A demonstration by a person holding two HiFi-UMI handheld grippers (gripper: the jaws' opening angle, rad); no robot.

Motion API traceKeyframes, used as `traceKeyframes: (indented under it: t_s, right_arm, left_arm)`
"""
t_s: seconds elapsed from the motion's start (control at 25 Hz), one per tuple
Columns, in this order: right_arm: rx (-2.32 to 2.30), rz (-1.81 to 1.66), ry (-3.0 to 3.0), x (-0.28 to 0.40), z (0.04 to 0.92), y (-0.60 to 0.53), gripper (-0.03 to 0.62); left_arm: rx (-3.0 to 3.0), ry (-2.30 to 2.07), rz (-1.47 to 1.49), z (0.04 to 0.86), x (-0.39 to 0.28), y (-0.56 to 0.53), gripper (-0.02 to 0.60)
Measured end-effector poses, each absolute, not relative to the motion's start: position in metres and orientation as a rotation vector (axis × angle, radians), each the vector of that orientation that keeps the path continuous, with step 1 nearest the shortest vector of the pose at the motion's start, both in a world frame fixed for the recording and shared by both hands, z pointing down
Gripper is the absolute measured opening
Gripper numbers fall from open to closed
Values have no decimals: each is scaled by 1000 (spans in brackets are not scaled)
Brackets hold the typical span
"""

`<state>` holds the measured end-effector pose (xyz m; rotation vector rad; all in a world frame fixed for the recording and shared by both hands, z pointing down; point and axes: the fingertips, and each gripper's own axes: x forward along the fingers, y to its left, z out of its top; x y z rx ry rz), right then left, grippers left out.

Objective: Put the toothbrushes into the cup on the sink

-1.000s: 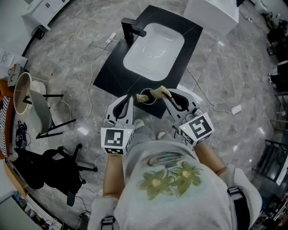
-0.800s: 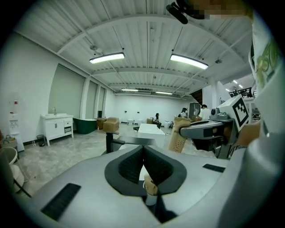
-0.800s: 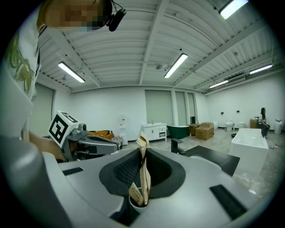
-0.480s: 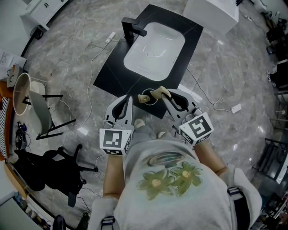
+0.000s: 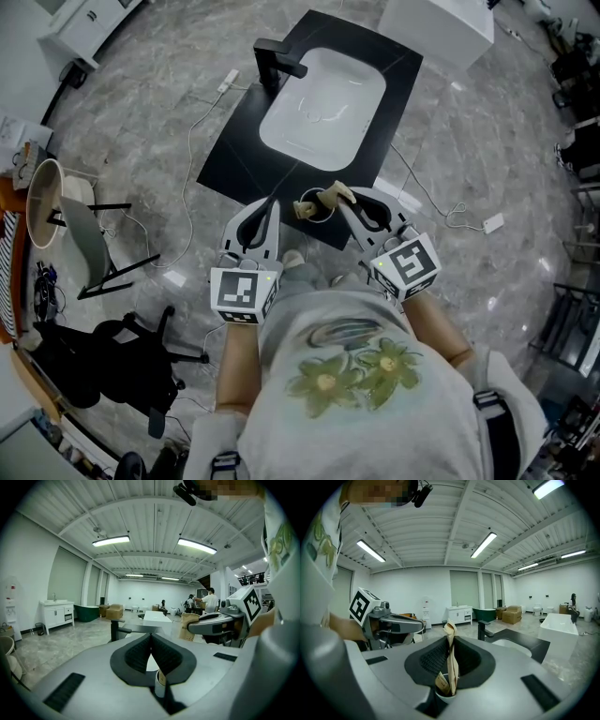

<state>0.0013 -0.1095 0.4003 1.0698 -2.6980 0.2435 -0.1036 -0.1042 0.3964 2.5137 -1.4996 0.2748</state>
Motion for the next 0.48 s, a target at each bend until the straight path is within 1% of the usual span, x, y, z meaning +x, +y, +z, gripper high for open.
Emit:
traceKeyframes:
  t_s: [0.48]
  right_arm:
    - [1107,281,-2628,-8,421,-116,58]
  left_arm:
    - [2543,-1429,263,404,-113,-117,18]
